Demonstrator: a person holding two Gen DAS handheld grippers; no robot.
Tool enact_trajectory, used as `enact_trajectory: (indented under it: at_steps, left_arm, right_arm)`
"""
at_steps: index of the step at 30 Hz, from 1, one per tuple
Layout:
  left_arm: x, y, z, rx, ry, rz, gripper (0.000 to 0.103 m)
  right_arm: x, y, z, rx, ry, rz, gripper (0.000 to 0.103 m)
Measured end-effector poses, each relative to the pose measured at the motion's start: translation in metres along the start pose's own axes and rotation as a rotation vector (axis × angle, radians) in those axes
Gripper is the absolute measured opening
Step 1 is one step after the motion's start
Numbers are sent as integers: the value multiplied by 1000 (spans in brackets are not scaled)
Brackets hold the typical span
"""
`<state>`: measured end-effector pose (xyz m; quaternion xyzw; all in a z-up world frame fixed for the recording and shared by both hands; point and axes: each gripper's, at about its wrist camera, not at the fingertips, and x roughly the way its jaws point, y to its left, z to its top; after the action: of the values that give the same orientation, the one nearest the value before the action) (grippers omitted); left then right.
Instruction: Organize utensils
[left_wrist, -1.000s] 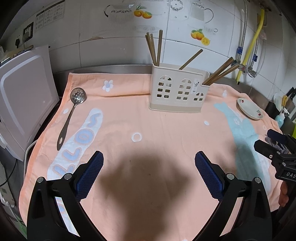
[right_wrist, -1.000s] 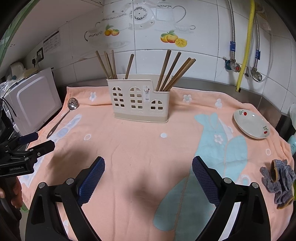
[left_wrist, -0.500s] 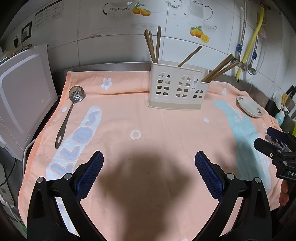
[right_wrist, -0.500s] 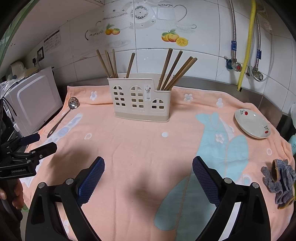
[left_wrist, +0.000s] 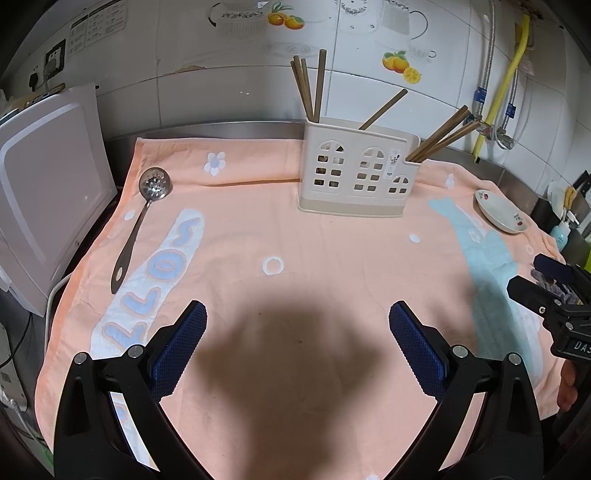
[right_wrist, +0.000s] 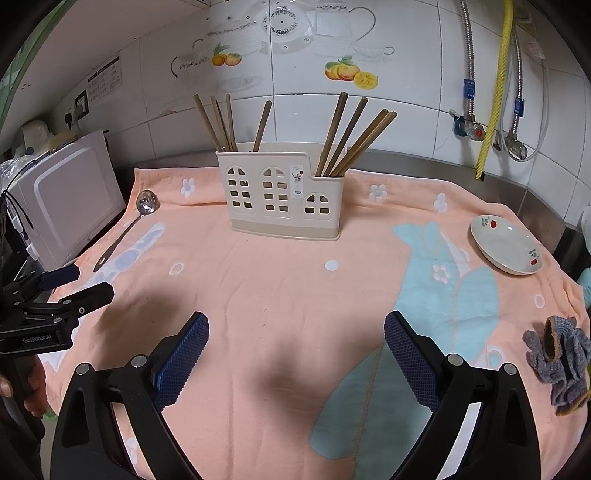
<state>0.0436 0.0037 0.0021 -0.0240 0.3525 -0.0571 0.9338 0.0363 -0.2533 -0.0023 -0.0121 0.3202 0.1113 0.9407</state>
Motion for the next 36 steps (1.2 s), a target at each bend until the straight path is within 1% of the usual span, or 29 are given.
enact_trajectory:
  at_steps: [22,36]
  left_arm:
    - [0,1,-1,0,0,2,98]
    - [-6,-1,0,-12,-28,8,98]
  right_arm:
    - [1,-2,-1,11,4,9,93]
    - [0,-1,1,15,-4,13,93]
